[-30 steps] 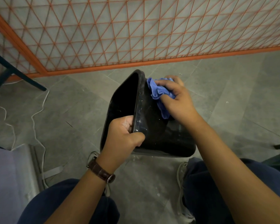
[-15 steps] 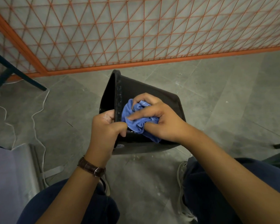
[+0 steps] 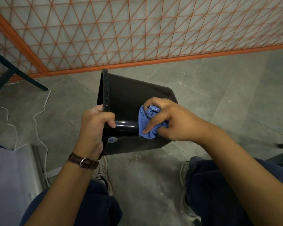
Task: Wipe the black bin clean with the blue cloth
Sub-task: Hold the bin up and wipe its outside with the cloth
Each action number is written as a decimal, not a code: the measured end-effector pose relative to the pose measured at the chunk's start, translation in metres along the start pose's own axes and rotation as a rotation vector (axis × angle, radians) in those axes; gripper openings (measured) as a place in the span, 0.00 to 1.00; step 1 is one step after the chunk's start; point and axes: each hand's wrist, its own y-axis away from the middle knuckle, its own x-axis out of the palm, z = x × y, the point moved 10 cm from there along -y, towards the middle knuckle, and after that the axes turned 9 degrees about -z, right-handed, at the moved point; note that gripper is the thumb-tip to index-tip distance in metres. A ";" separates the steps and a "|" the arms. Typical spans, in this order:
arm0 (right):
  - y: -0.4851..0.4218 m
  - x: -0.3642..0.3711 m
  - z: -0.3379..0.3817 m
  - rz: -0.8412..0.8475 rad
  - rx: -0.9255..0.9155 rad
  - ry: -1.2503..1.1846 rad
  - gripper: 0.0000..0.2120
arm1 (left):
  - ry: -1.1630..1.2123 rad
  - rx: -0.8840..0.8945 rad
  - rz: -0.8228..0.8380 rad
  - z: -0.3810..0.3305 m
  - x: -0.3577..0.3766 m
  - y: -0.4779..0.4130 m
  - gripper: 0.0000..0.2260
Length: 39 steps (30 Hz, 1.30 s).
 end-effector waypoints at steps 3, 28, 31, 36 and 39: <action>0.003 -0.007 -0.017 0.014 0.089 0.003 0.15 | 0.009 -0.011 -0.017 -0.002 -0.007 -0.002 0.32; 0.049 -0.096 -0.133 -0.872 0.866 -0.323 0.14 | -0.133 0.241 0.116 -0.034 -0.005 0.011 0.12; 0.045 -0.055 -0.141 -0.719 0.947 -0.575 0.17 | -0.108 0.243 0.161 -0.034 0.006 0.017 0.11; 0.044 -0.093 -0.130 -0.875 0.807 -0.276 0.13 | -0.069 0.228 0.158 -0.037 -0.003 0.008 0.11; 0.034 -0.111 -0.120 -0.737 0.757 0.114 0.11 | -0.048 0.236 0.191 -0.039 0.002 0.010 0.09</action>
